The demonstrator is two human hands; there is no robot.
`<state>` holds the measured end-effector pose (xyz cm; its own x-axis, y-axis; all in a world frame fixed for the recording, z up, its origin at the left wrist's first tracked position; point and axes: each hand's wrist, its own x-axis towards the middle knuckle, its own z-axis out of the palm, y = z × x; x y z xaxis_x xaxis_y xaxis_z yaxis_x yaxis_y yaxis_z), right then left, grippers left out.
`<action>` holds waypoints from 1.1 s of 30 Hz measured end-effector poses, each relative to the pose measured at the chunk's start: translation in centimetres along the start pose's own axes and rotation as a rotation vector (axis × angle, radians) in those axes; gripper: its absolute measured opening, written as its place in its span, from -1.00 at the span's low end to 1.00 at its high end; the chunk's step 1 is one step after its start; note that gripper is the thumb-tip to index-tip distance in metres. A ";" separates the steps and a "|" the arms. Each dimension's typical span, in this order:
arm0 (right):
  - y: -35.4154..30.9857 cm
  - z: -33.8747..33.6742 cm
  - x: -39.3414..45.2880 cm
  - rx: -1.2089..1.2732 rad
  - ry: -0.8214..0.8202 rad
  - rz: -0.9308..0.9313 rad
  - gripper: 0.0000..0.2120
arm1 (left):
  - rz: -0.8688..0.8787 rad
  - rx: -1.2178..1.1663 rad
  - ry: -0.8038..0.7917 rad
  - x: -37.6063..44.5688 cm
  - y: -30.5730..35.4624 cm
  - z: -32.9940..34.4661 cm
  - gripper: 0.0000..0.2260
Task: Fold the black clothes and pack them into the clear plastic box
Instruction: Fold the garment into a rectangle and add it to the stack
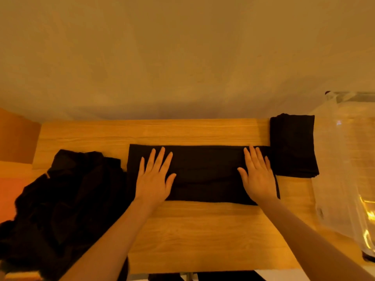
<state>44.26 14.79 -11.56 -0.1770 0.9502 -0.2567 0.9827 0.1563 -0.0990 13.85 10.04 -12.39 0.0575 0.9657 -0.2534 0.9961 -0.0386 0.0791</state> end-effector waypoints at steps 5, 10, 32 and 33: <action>-1.4 0.0 -0.7 -0.017 -0.013 0.018 -0.23 | 0.096 0.004 -0.025 3.1 -2.4 -1.6 -0.45; 0.5 0.2 -2.8 -0.060 -0.046 -0.042 -0.37 | 0.008 -0.015 0.021 3.9 -4.4 -1.9 -0.46; 0.3 0.4 -10.7 0.004 0.013 -0.025 -0.40 | -0.228 -0.034 0.010 -0.5 0.1 -2.4 -0.40; -0.3 -0.2 -9.9 0.023 0.078 -0.027 -0.40 | -0.209 -0.026 0.029 -0.9 0.8 -2.5 -0.40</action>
<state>45.69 5.38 -8.74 -0.1978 0.9640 -0.1776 0.9760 0.1768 -0.1273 14.44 9.81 -9.70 -0.1529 0.9588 -0.2392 0.9840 0.1701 0.0529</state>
